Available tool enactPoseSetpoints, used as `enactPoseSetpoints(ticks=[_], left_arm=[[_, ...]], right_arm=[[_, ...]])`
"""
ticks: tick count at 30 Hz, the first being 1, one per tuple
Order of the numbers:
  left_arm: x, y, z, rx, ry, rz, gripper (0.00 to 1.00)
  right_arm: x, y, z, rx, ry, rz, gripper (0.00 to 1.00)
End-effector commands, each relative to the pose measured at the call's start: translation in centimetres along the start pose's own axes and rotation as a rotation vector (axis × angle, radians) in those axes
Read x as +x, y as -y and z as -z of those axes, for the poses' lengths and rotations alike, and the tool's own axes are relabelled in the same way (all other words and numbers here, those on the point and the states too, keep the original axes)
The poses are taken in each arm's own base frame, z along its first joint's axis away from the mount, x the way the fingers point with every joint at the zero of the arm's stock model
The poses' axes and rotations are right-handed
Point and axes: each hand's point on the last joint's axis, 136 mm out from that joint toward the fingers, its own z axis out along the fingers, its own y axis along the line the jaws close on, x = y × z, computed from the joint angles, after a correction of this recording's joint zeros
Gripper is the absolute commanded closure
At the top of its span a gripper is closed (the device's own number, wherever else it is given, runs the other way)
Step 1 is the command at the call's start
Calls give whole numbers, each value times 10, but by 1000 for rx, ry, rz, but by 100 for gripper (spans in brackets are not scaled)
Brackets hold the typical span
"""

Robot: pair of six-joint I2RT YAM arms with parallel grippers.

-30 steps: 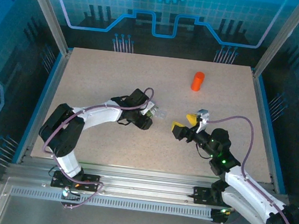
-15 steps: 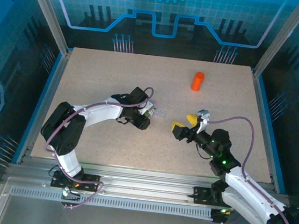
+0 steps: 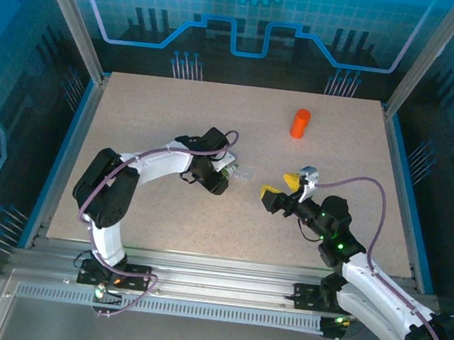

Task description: Sort the pills into containers

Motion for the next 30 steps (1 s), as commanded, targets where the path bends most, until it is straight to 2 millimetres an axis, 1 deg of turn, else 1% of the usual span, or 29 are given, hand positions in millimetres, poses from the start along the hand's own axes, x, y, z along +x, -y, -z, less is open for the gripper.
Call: enactPoseSetpoints(ticks=[1,9,14,19,26,30], left_arm=[[3,-5,4,-9,-45,-32,100],[-3,-11,11,-39,-96,-89,100],[1,-16,14,-59,-182,-140,100],[0,-22,17,-86,-241,-174,100],[-10,-30,18,-125,-268,-194,100],[-10,-35,15,-145,-298,-214,100]], right_arm=[[-2,1,1,1,18,3,8],[-4,-1,1,-9,23,2,7],[-5,-2,3,-12,28,2,7],[-9,-4,6,-18,38,3,7],[-12,-7,8,-28,49,1,7],[-13,-8,9,-27,53,1,6]])
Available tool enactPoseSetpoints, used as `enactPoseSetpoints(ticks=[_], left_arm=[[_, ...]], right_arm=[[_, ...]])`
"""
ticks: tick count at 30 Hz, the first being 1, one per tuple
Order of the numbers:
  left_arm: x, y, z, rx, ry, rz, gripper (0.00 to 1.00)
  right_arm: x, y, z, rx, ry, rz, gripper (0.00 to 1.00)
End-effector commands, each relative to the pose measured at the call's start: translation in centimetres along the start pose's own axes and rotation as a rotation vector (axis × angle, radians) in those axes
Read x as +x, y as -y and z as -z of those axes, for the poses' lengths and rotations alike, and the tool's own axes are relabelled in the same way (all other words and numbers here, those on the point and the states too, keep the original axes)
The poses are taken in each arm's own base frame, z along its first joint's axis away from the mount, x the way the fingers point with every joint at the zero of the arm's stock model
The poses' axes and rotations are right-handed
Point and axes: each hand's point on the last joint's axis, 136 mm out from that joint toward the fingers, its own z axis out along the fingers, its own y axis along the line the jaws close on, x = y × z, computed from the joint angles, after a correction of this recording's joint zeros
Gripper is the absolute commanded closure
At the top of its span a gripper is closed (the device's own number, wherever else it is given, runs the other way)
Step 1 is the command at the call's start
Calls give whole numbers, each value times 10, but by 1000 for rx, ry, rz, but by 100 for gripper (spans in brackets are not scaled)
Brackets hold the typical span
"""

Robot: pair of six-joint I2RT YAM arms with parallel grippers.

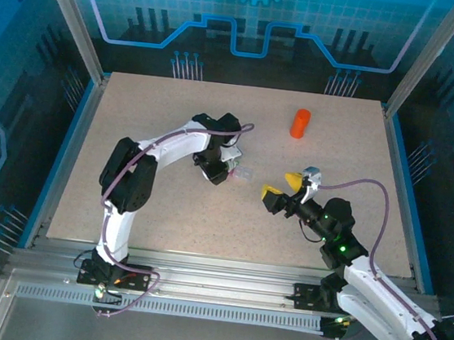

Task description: Sort the pills into containers

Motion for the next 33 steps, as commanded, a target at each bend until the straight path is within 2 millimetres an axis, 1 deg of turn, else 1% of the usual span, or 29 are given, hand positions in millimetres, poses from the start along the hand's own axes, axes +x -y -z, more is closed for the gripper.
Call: enactPoseSetpoints(ticks=[1,5,9,14,20,26,30,33], left_arm=[[10,-8,0,-25,-70,-29,100],[11,-11,-2,-39,-100,-40,100],[13,-18,-3,-89,-131,-64,100],[12,-11,-3,-126,-156,-129,100],[11,-13,-6,-201,-197,-194,100],[10,-12,-8,-296,-244,-298,100],[9,-21,-7,-397,-274,-364,100],[5,-23,-4,-437,-276,-396,100]], right_arm=[[-3,-1,3,-6,19,-1,6],[-3,-1,4,-5,20,-2,6],[-4,-1,4,-7,23,-3,6],[-5,-3,5,-13,27,-8,6],[-7,-4,7,-17,34,-9,6],[-6,-4,7,-18,34,-11,5],[-8,-5,7,-19,37,-12,5],[-7,-5,7,-20,35,-15,5]])
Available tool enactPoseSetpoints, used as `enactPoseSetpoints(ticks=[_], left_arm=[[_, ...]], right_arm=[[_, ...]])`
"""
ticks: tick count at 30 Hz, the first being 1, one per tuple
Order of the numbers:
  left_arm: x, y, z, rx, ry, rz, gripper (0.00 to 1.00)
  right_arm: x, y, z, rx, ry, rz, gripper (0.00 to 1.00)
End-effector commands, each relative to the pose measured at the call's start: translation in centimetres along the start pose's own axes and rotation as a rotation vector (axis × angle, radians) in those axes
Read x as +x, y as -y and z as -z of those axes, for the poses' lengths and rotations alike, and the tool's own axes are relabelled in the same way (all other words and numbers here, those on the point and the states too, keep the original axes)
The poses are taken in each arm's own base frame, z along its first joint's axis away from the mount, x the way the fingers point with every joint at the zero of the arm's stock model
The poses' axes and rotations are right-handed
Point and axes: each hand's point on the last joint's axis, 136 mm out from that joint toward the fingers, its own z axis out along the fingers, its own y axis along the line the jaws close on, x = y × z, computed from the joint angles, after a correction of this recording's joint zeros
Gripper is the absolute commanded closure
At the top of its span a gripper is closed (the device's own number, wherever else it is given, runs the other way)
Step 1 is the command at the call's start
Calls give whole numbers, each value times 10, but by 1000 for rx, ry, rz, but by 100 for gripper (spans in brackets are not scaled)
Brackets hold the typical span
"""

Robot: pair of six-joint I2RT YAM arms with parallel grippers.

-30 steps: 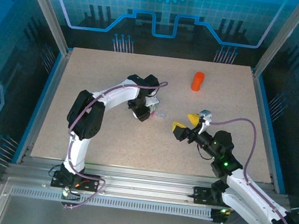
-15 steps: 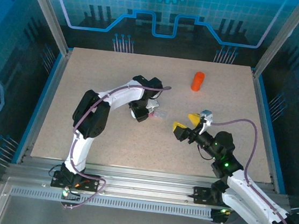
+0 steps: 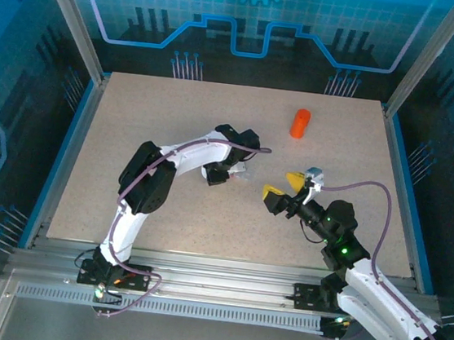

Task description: Sort the pills into containers

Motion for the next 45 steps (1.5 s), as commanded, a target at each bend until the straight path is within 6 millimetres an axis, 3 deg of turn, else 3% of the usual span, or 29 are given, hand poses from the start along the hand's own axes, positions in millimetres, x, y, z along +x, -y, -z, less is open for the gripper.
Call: enactPoseSetpoints(ticks=[1,20,26,30,34,45], left_arm=[[3,-8,-3,-79,-53,-72,100],[-4,-18,18,-127,9,-81,100],[-8,-3,5,-74,6,-54,100],[1,15,-13,-20,-43,-81,100],[11,15,-25,-32,-98,-114,100],[0,-13,20,-67,31,-43,100]], right_arm=[[-1,0,2,-3,11,-4,5],[2,2,-1,-3,2,-10,5],[2,1,-1,-7,2,-11,5],[4,3,-1,-2,-3,-13,5],[3,1,-2,-10,-1,-14,5],[2,1,0,-7,5,-14,4]])
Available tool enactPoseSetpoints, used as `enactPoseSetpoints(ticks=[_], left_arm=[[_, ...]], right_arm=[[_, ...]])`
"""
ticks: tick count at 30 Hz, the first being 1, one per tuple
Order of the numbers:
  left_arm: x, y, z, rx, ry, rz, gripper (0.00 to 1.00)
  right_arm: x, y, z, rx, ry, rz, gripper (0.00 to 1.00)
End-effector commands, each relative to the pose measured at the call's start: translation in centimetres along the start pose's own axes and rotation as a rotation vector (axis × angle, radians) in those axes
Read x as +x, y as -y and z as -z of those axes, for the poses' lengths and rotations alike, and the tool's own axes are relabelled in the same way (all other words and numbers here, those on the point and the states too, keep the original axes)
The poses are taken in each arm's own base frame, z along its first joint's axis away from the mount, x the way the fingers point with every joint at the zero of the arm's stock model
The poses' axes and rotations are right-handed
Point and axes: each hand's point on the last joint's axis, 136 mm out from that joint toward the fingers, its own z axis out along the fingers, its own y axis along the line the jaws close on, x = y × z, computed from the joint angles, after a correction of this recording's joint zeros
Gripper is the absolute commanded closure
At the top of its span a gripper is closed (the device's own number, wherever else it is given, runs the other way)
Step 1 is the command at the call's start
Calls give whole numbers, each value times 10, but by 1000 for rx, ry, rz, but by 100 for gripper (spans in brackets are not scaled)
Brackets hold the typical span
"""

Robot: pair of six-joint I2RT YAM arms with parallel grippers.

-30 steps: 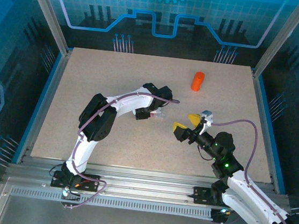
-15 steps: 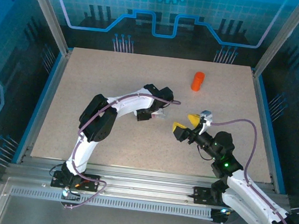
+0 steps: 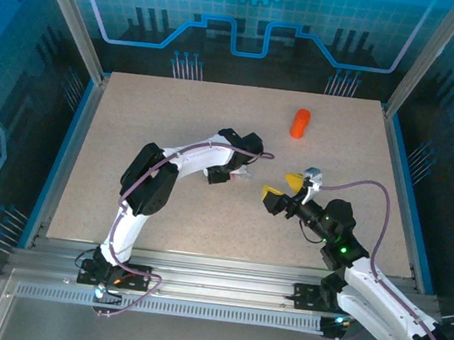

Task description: Sort the pills into containers

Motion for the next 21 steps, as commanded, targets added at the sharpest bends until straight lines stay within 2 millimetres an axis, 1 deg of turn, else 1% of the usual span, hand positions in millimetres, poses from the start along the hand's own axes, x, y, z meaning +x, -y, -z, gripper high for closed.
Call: enactPoseSetpoints(ticks=[1,5,11,16,21], left_arm=[[7,-7,23,25,41,9,100],[2,-3,30,60,89,38,100],[-5,-7,37,63,137,61,100],[0,-10,25,61,104,39,100],[-8,-11,20,65,110,29,100]], right_arm=[[-5,-3,3,-17,26,-1,4],[-5,-3,3,-20,29,-2,4],[-5,-3,4,-18,36,-2,4],[-8,-1,8,-4,56,0,4],[-12,-1,12,1,83,9,4]])
